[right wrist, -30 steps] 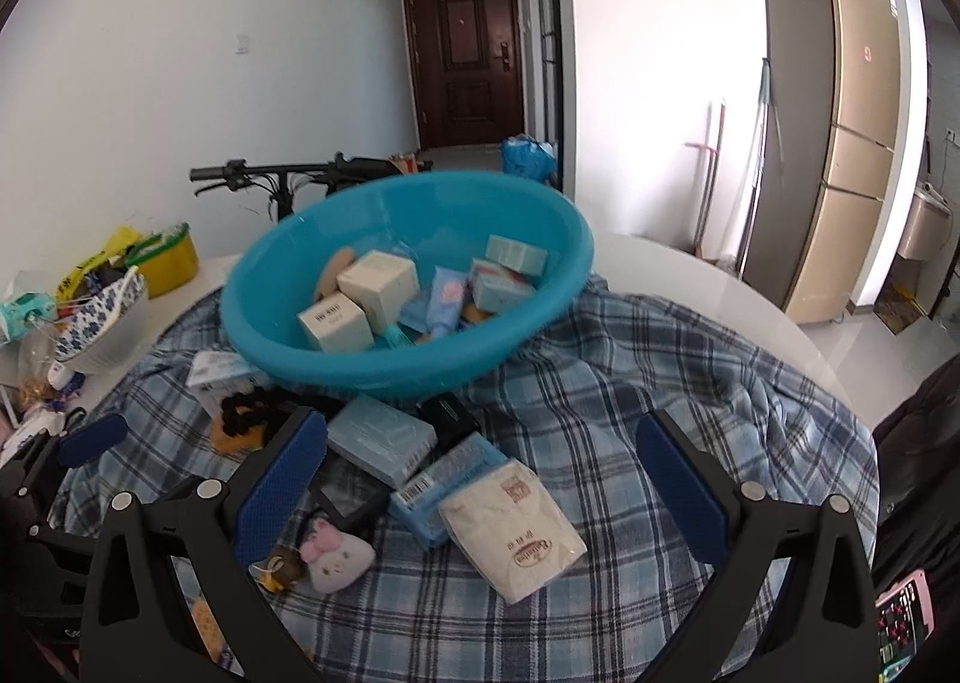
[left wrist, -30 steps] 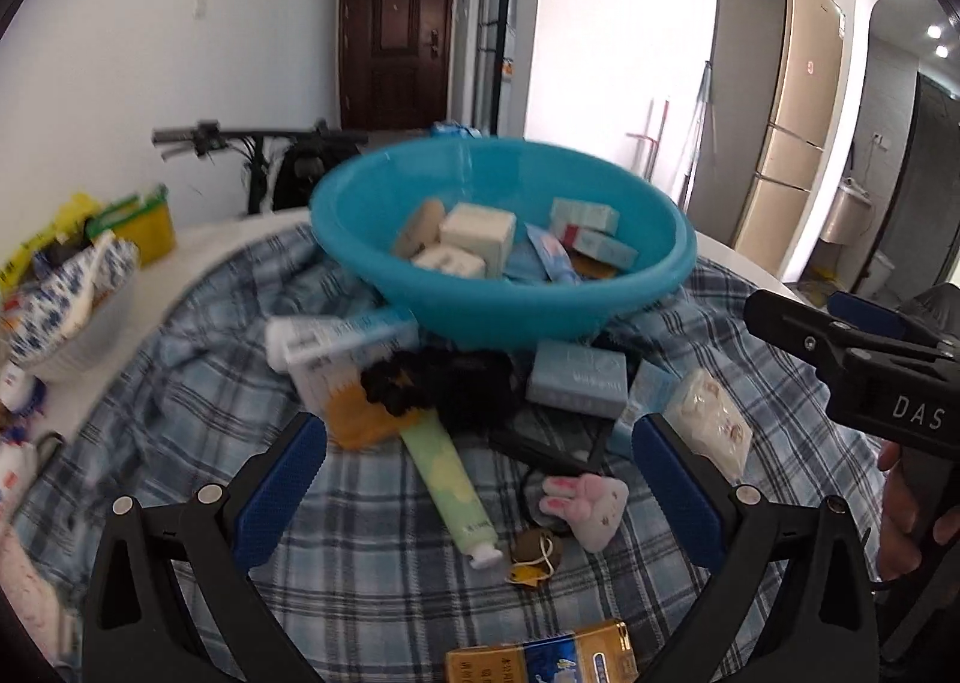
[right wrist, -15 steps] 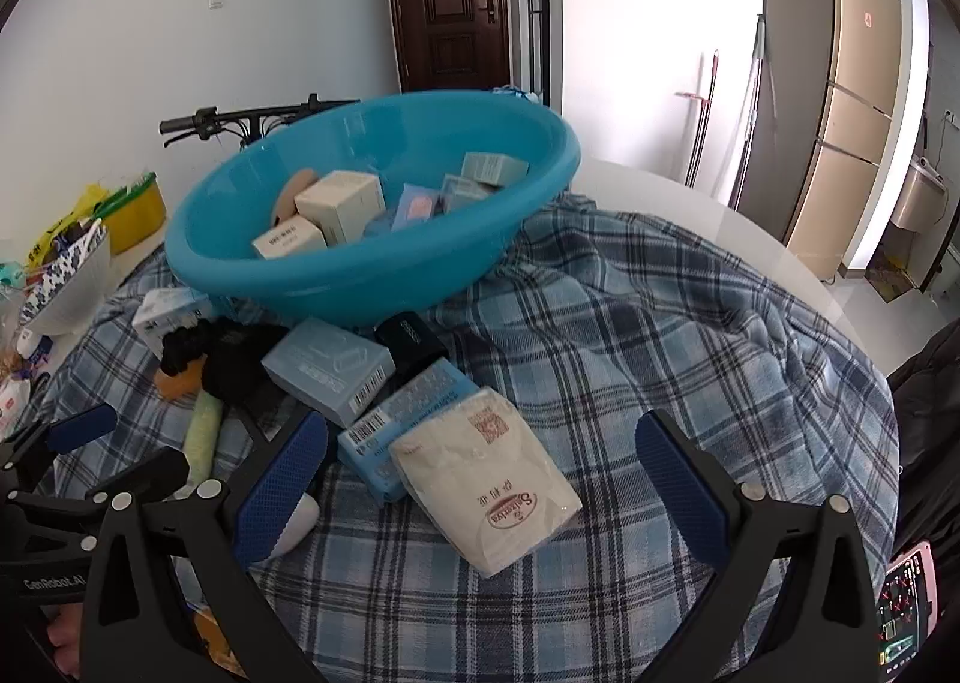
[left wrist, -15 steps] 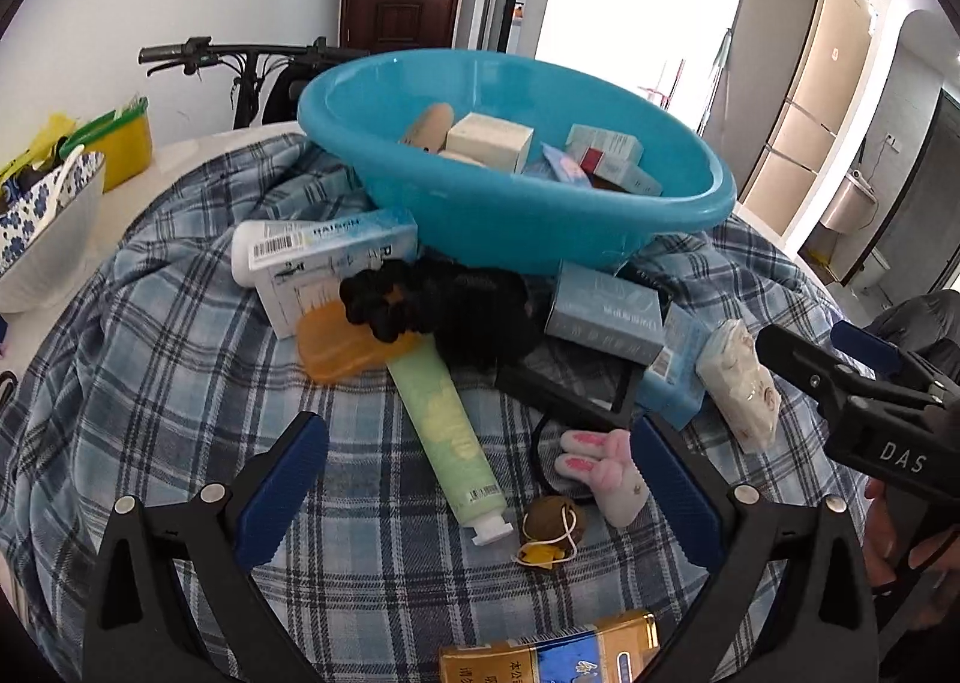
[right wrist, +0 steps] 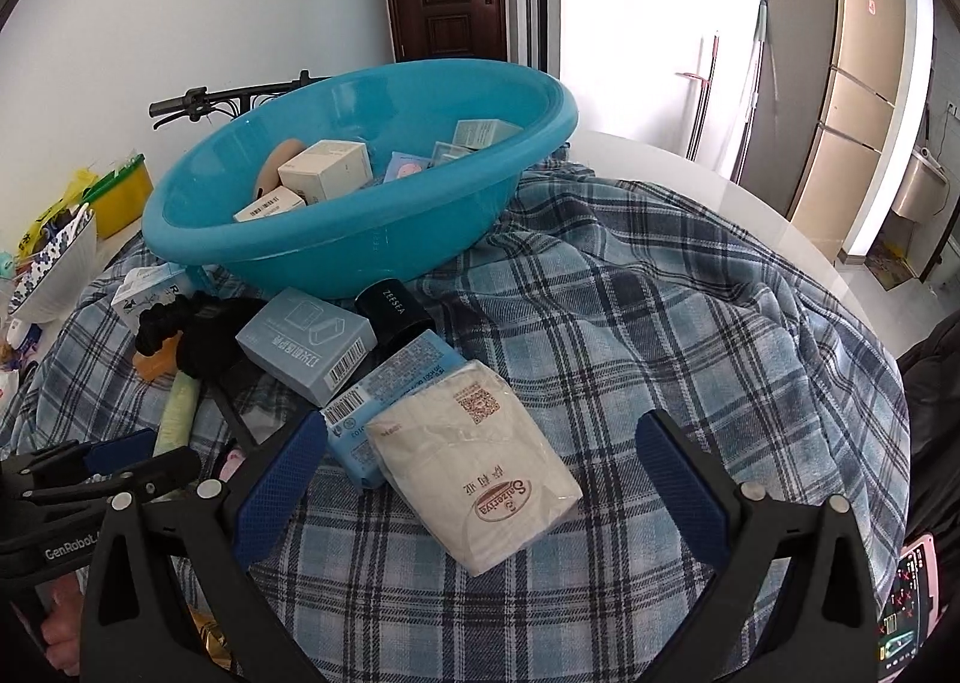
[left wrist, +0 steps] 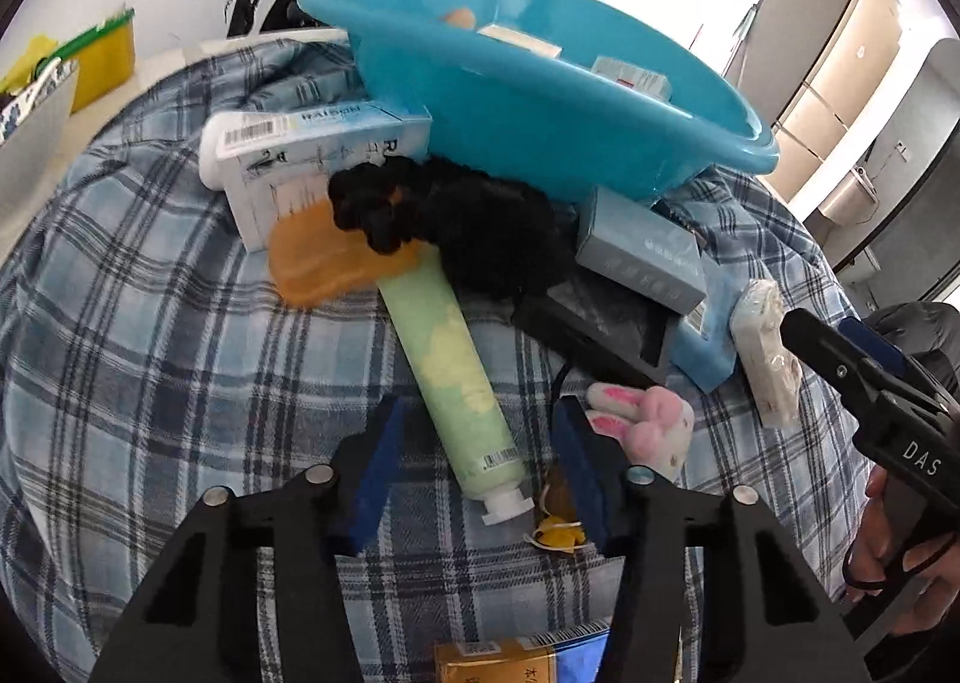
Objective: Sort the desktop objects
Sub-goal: 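Lower the left gripper onto the pale green tube while the right gripper approaches the tissue pack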
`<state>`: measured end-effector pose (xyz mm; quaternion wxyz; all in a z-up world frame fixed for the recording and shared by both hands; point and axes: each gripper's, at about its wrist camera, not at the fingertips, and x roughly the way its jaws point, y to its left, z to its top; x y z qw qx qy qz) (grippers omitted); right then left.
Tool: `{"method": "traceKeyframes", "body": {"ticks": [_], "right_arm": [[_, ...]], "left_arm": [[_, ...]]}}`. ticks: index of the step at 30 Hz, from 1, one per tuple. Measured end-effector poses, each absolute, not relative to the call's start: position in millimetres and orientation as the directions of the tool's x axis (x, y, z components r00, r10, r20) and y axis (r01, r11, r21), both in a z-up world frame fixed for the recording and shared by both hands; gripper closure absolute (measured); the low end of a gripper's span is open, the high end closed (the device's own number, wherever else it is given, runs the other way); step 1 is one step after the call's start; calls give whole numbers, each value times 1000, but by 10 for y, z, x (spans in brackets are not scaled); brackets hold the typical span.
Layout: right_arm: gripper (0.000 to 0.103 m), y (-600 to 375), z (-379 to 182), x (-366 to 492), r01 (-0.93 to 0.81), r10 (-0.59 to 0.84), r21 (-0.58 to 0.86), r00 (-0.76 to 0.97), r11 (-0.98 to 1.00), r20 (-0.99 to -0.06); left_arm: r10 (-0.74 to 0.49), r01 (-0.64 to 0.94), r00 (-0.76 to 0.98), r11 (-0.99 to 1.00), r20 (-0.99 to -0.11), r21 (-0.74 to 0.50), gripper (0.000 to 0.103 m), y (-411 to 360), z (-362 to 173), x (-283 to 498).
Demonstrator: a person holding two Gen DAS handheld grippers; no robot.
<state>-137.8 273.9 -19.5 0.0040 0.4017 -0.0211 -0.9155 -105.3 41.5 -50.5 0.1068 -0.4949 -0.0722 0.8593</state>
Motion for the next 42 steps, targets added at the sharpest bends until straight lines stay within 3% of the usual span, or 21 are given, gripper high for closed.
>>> {"method": "traceKeyframes", "body": {"ticks": [3, 5, 23, 28, 30, 33, 42], "right_arm": [[1, 2732, -204, -1384, -11, -20, 36, -674, -999, -739], [1, 2730, -208, -1386, -10, -20, 36, -673, -999, -740], [1, 2732, -275, -1415, 34, -60, 50, -663, -998, -746], [14, 2697, -388, -1445, 54, -69, 45, -635, -998, -770], [28, 2686, -438, -1466, 59, -65, 37, -621, -998, -781], [37, 2706, -484, -1485, 57, -85, 63, -619, -996, -781], [51, 2800, -406, -1435, 12, -88, 105, -644, -994, -760]], "left_arm": [[235, -91, -491, -971, -839, -219, 69, 393, -509, -1051], [245, -80, -485, -968, -840, -236, 74, 353, -512, -1056], [217, -113, -557, -976, -801, -186, 79, 338, -218, -880], [213, -129, -588, -977, -780, -170, 79, 344, -99, -817], [217, -132, -594, -976, -774, -173, 79, 332, -66, -807], [219, -135, -605, -976, -766, -173, 79, 317, -24, -791], [219, -143, -633, -976, -743, -166, 80, 286, 113, -742]]}}
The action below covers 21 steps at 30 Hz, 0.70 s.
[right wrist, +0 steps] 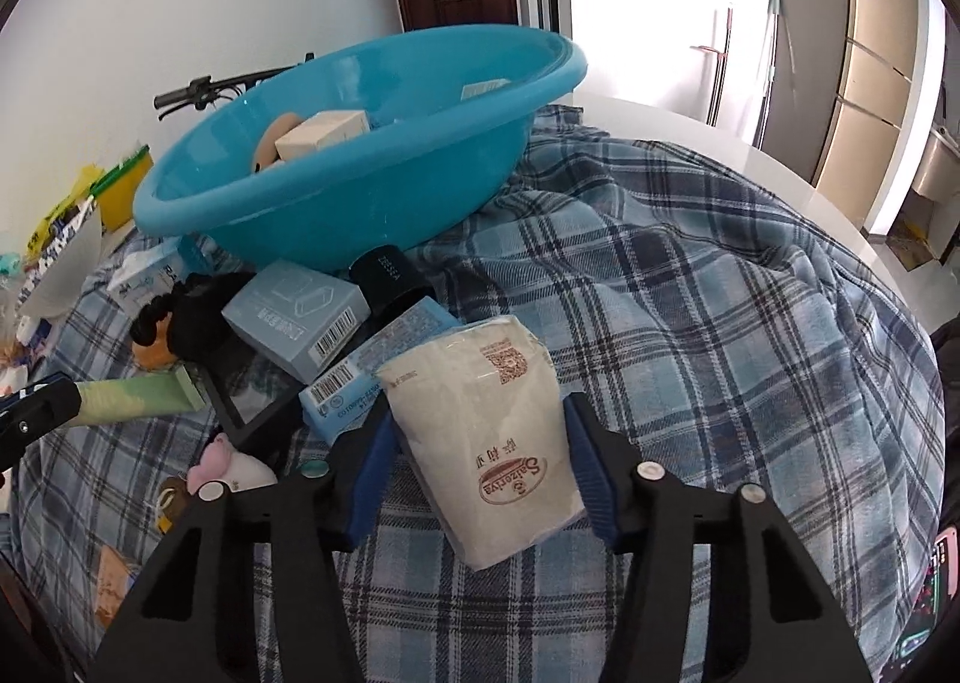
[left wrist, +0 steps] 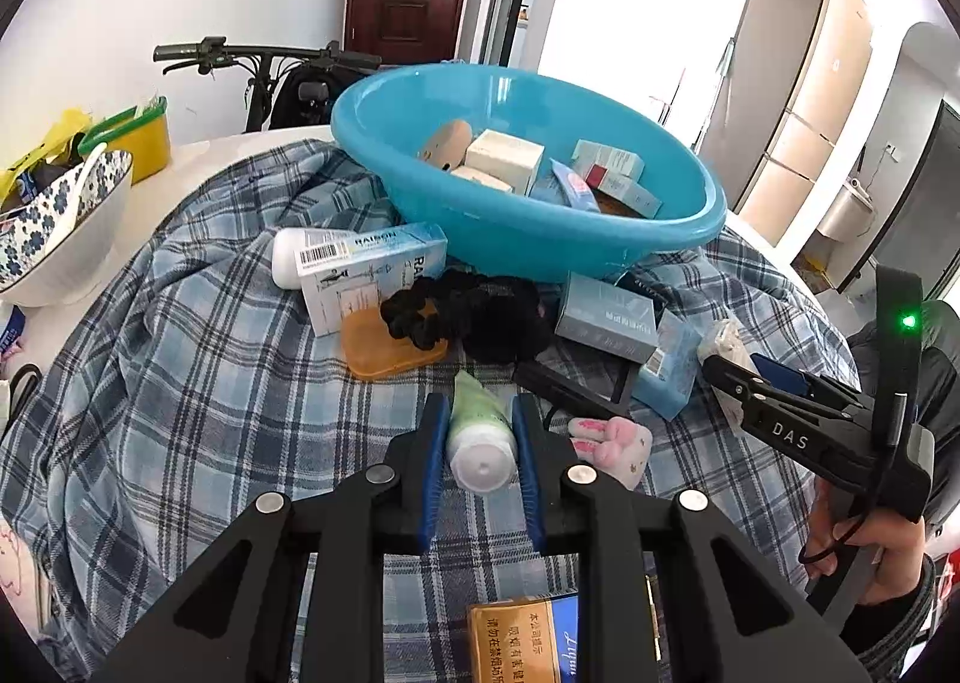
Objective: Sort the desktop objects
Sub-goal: 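Close the left gripper on the green tube while the right gripper grasps the tissue pack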
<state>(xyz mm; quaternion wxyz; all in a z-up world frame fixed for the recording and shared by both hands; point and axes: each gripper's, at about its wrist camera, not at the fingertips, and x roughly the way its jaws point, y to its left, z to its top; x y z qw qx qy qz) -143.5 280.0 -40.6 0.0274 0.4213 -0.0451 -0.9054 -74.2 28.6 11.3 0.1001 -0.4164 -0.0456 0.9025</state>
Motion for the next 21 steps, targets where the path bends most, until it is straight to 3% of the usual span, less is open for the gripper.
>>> {"method": "traceKeyframes", "body": {"ticks": [21], "right_arm": [[57, 2730, 161, -1175, 40, -142, 170, -749, -985, -647]], "left_arm": [[165, -121, -727, -986, -667, -112, 80, 205, 473, -589]]}}
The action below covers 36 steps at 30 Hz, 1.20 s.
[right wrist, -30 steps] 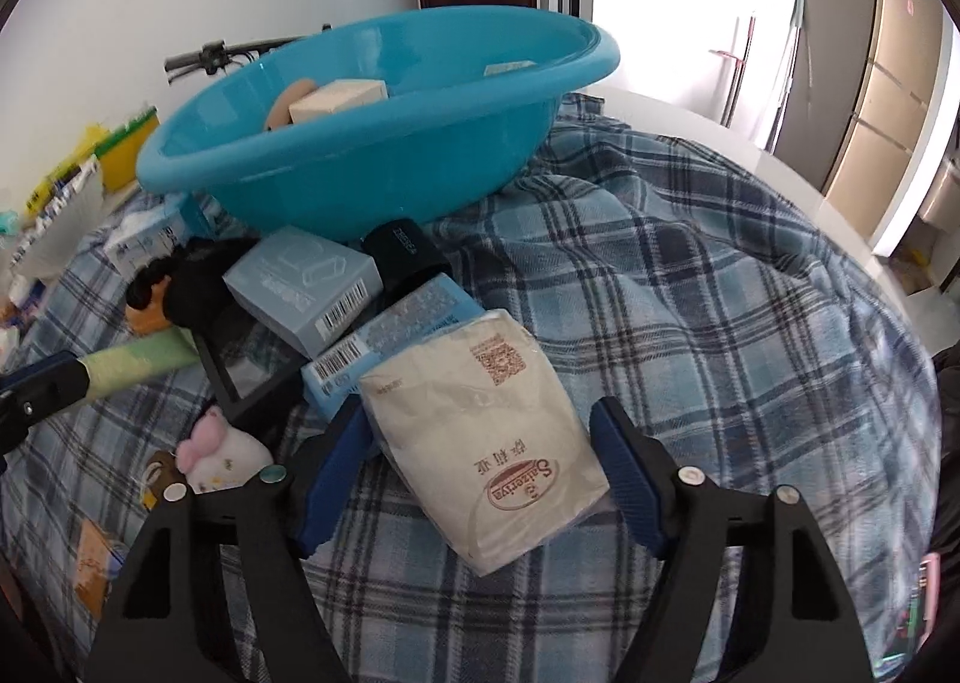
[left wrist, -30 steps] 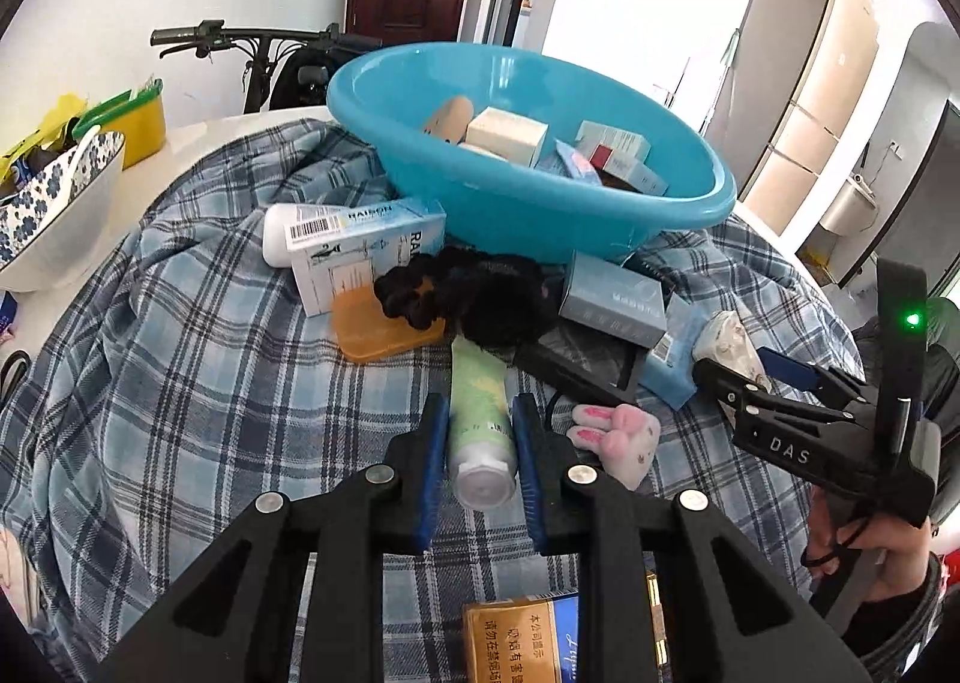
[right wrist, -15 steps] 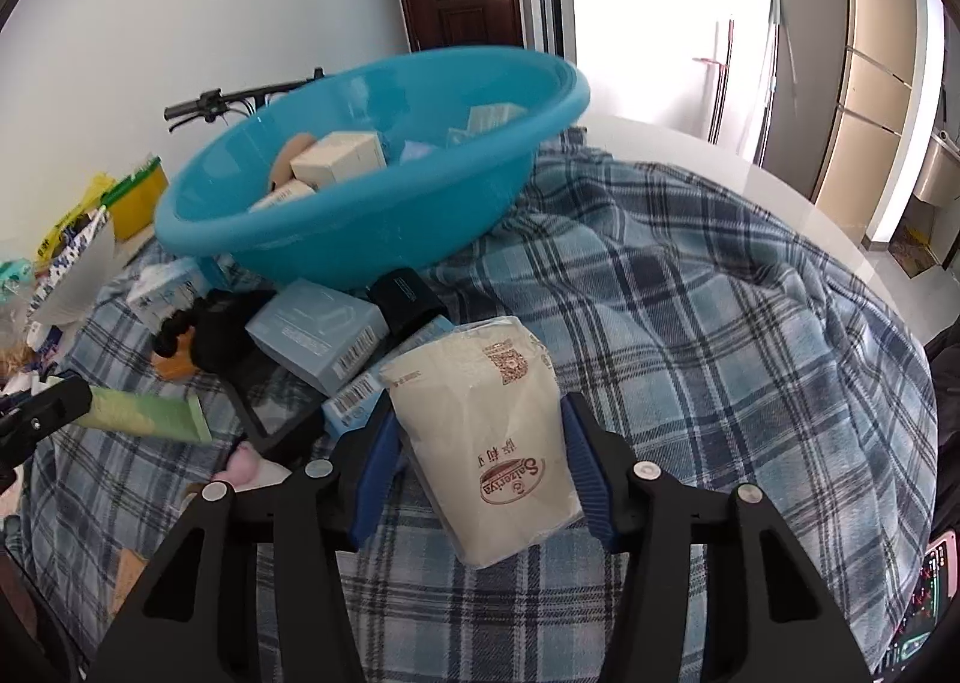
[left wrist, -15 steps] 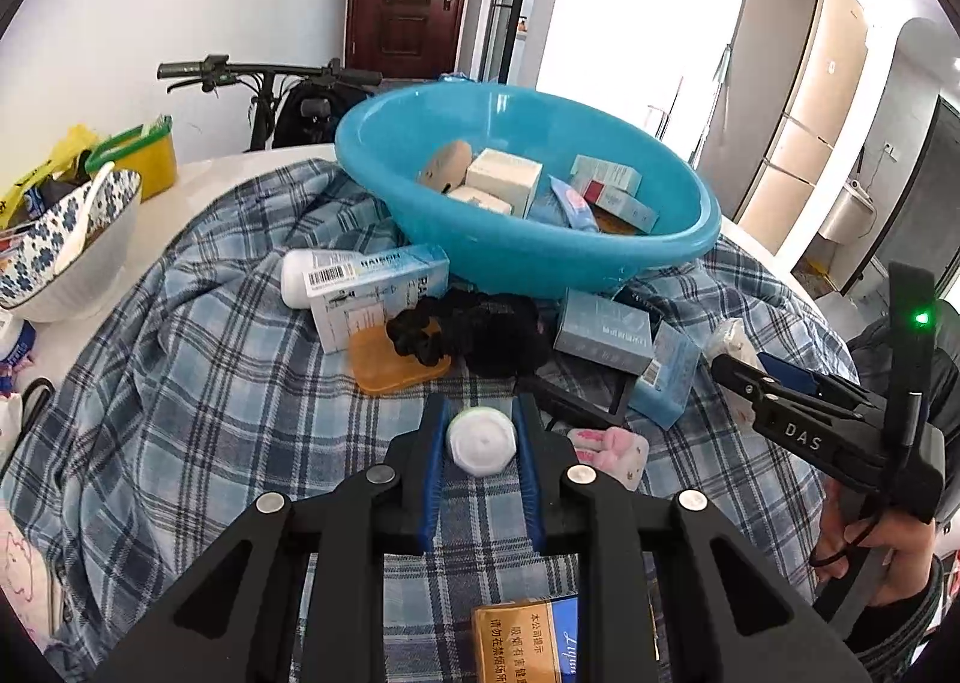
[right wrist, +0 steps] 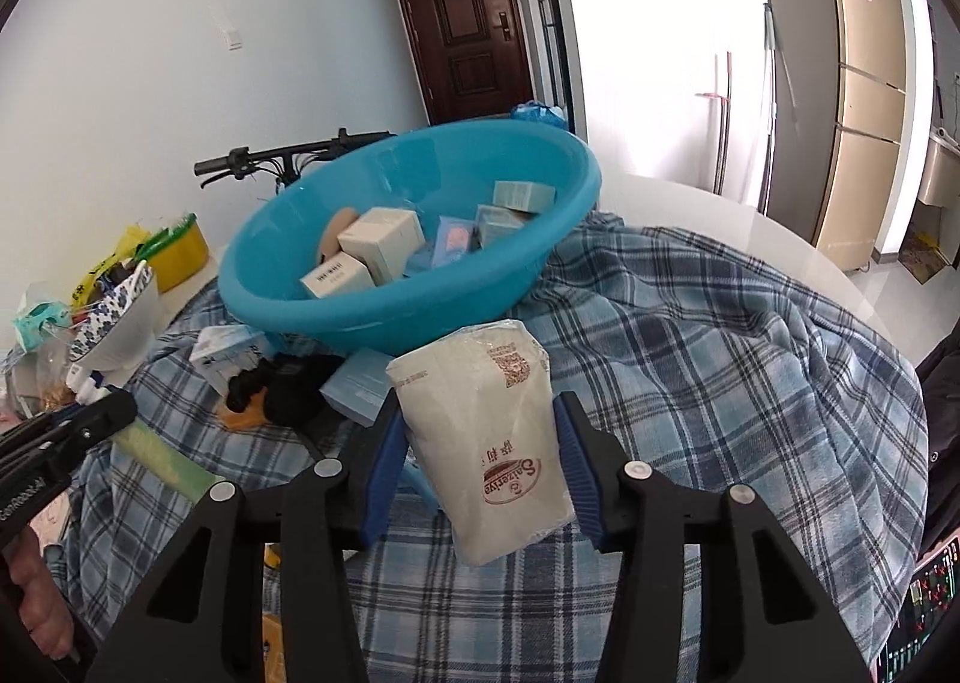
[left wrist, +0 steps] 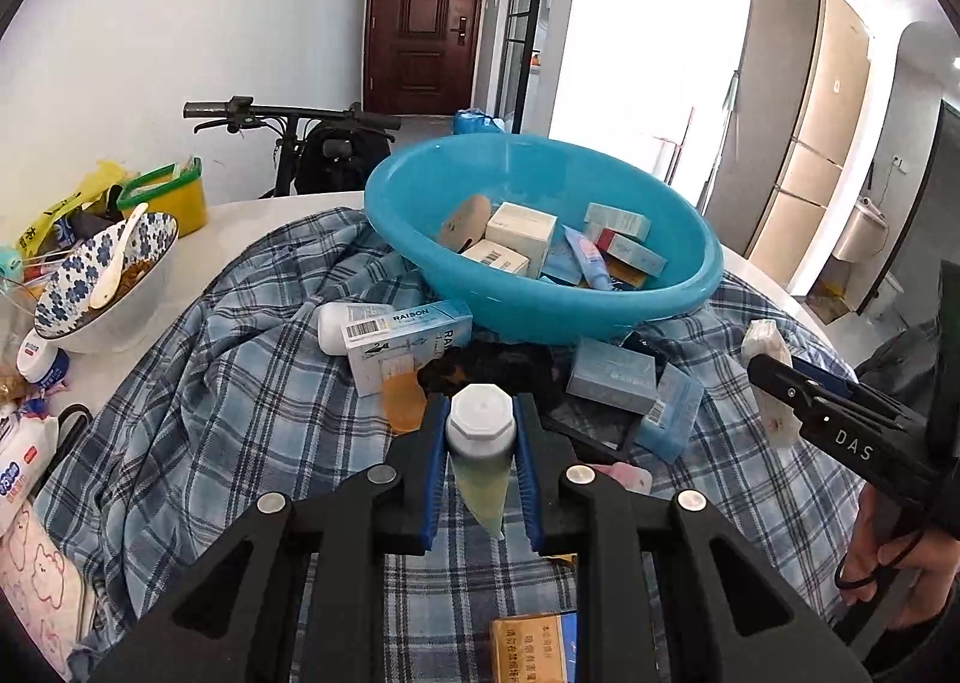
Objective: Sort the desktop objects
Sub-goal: 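Close the left gripper on the green tube while the right gripper grasps the tissue pack, then lift the green tube and tissue pack up over the turquoise basin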
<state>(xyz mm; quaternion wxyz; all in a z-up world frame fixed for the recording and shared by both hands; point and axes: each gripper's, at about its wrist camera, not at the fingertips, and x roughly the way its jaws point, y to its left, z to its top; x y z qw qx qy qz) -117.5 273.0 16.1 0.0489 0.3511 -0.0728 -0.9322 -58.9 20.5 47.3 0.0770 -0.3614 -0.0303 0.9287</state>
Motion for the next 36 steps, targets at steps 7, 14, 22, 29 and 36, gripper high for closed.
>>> {"method": "traceKeyframes", "body": {"ticks": [7, 14, 22, 29, 36], "right_arm": [[57, 2662, 274, -1120, 63, -155, 166, -762, -984, -629], [57, 2580, 425, -1081, 93, -166, 150, -782, -984, -601], [57, 2527, 779, -1070, 110, -157, 120, -834, -987, -528], [57, 2459, 1094, -1078, 134, -159, 87, -875, -987, -457], [57, 2303, 1497, -1071, 164, -170, 49, -920, -985, -353]], "left_arm": [[167, -131, -734, -986, -658, -104, 80, 211, 519, -539], [164, -129, -749, -986, -641, -101, 80, 209, 594, -509], [162, -140, -801, -987, -577, -82, 80, 204, 949, -528], [182, -164, -835, -983, -520, -80, 80, 263, 1258, -554], [174, -164, -877, -985, -448, -61, 80, 315, 1587, -603]]}}
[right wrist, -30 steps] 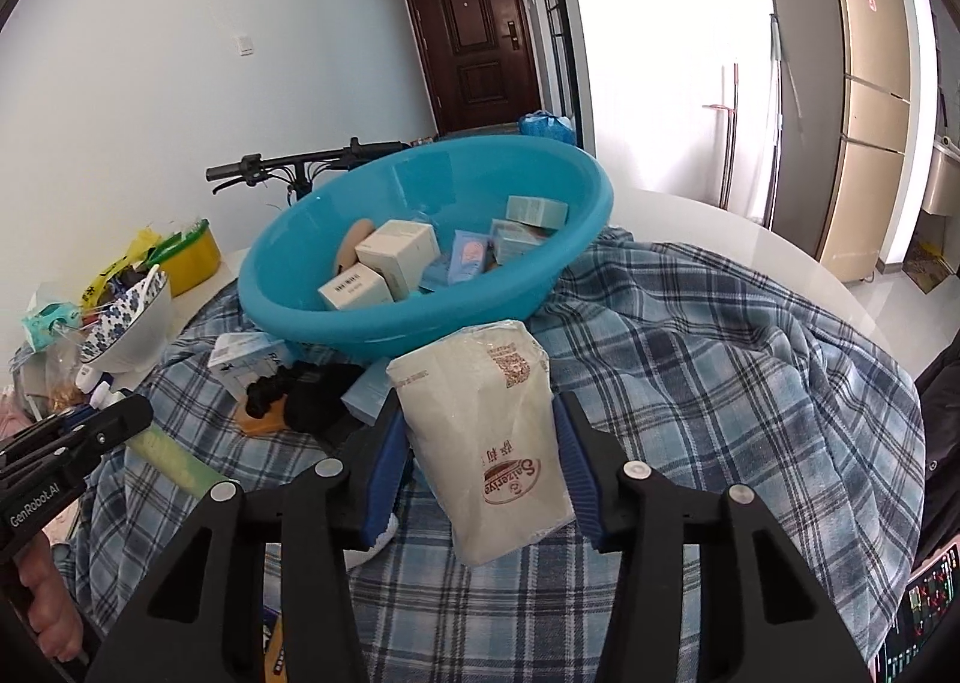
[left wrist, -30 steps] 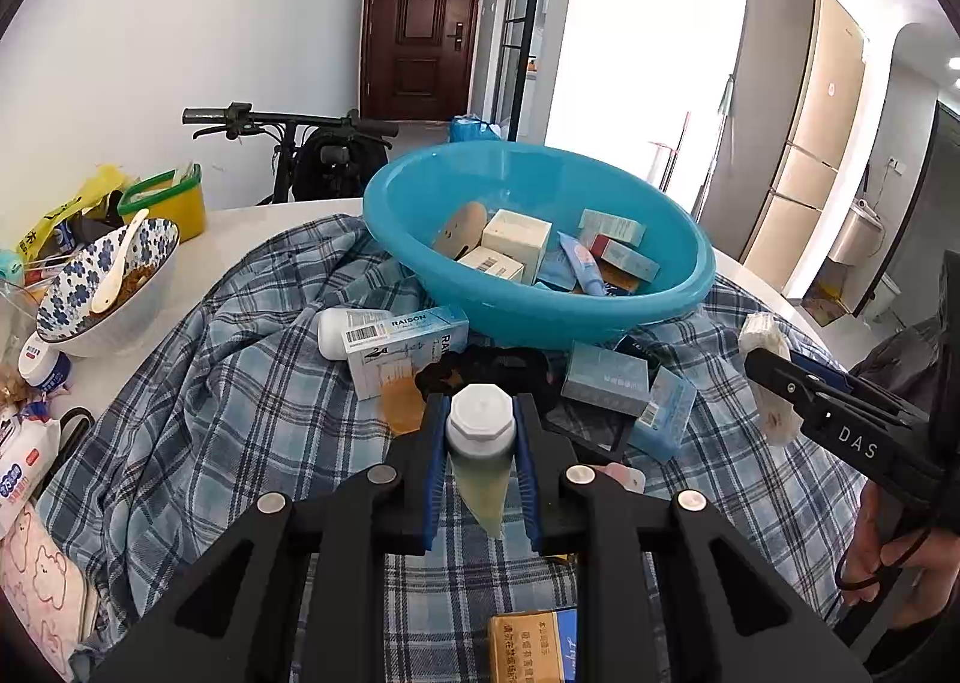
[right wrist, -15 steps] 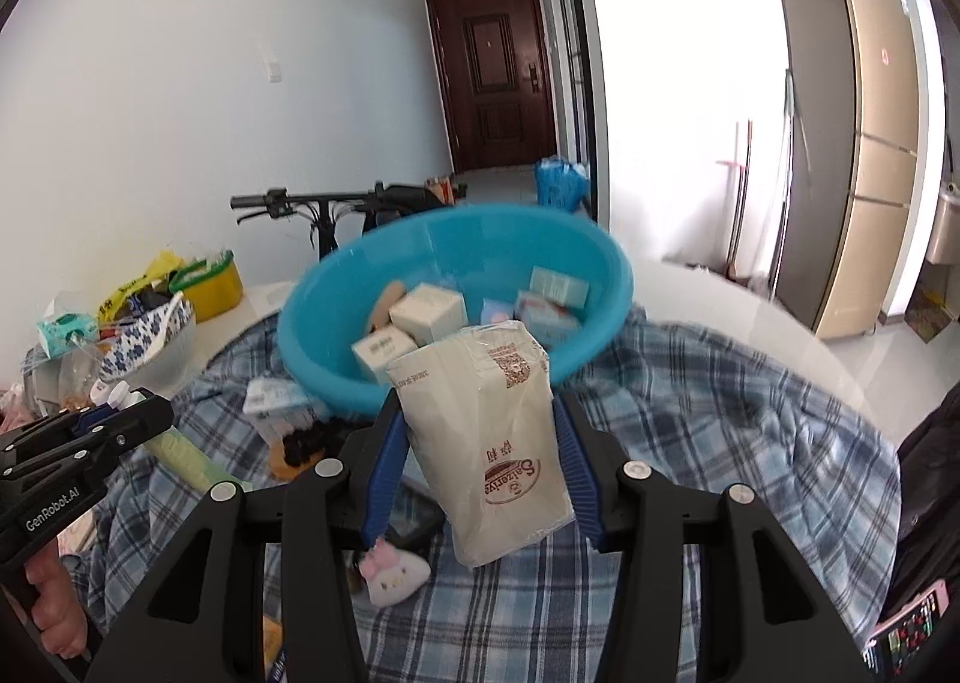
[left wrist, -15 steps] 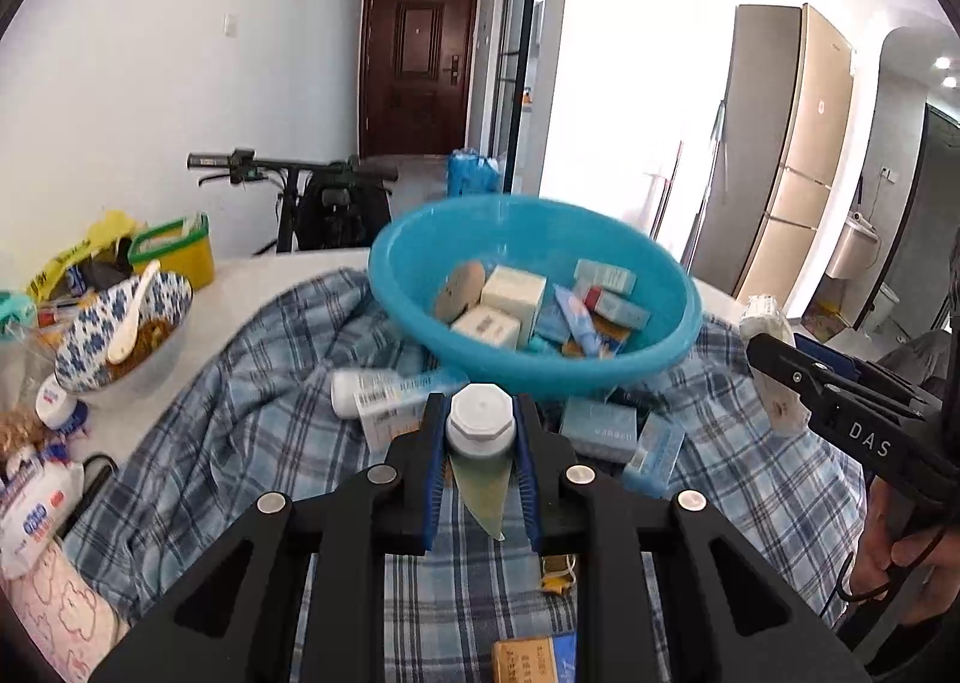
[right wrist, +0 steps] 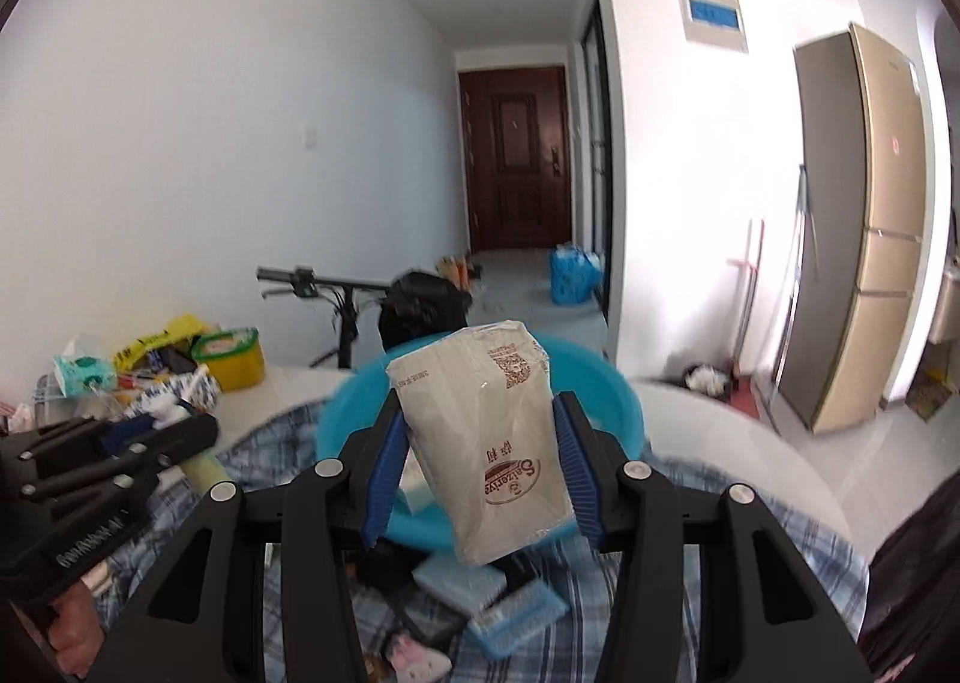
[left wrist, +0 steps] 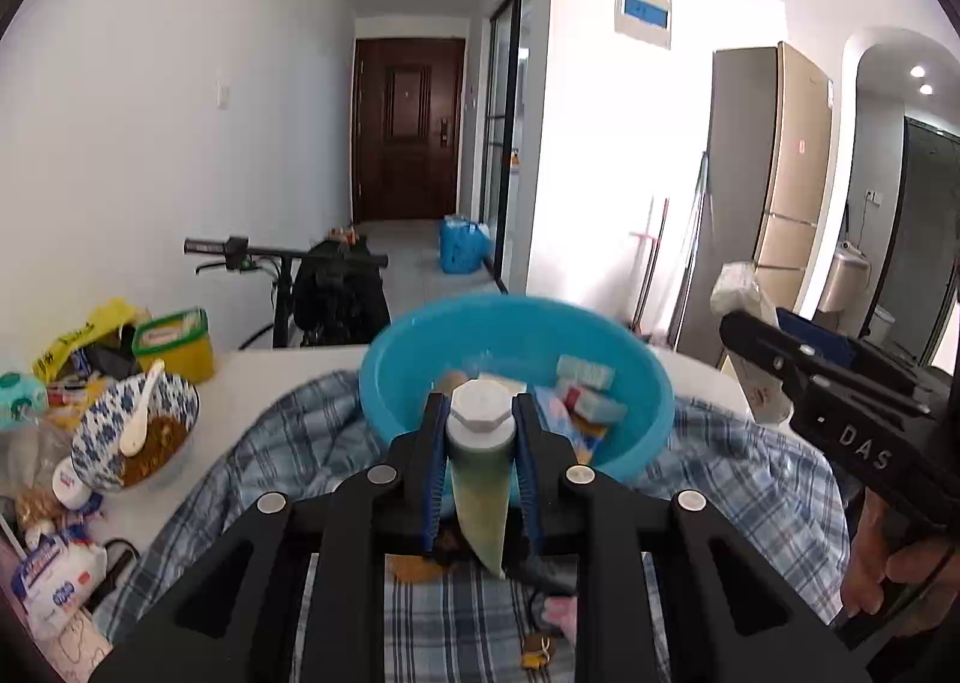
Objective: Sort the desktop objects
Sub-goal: 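Lift the green tube and tissue pack up over the turquoise basin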
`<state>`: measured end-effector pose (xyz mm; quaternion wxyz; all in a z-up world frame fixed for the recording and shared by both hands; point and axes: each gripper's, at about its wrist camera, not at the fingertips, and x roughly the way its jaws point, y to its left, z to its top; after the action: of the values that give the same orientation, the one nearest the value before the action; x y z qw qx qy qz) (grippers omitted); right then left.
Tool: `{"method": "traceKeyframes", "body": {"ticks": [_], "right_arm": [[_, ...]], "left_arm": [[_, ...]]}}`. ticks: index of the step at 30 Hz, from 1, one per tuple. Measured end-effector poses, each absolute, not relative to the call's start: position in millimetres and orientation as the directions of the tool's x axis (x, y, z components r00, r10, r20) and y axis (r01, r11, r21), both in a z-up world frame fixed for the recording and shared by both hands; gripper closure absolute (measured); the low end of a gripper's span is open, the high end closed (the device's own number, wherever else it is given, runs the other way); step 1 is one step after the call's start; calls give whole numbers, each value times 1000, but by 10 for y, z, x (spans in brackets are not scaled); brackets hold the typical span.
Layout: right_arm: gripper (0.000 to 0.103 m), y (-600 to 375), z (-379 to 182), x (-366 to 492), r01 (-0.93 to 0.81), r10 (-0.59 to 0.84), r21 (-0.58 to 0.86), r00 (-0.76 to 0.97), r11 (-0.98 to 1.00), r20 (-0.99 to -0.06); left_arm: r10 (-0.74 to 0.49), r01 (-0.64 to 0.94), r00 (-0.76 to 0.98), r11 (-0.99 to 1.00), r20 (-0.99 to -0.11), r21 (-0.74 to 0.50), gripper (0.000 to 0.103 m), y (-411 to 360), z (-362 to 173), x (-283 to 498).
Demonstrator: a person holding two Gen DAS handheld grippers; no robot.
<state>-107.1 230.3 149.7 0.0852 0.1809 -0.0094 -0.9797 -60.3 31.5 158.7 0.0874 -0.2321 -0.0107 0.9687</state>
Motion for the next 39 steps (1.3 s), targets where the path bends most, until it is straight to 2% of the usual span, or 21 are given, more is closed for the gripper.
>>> {"method": "traceKeyframes", "body": {"ticks": [7, 14, 21, 39], "right_arm": [[57, 2222, 1930, -1041, 190, -193, 37, -953, -981, -232], [56, 2115, 2118, -1071, 185, -186, 20, -969, -983, -163], [56, 2075, 2167, -1163, 160, -159, 0, -979, -987, -127], [56, 2162, 2125, -1547, 143, -147, 48, -984, -989, -98]], "left_arm": [[166, -164, -910, -986, -379, -37, 80, 349, 1870, -659], [180, -169, -926, -984, -333, -62, 80, 312, 2052, -816], [170, -171, -945, -985, -280, -21, 80, 365, 2155, -963], [169, -162, -972, -985, -165, -51, 80, 197, 2260, -1335]]}}
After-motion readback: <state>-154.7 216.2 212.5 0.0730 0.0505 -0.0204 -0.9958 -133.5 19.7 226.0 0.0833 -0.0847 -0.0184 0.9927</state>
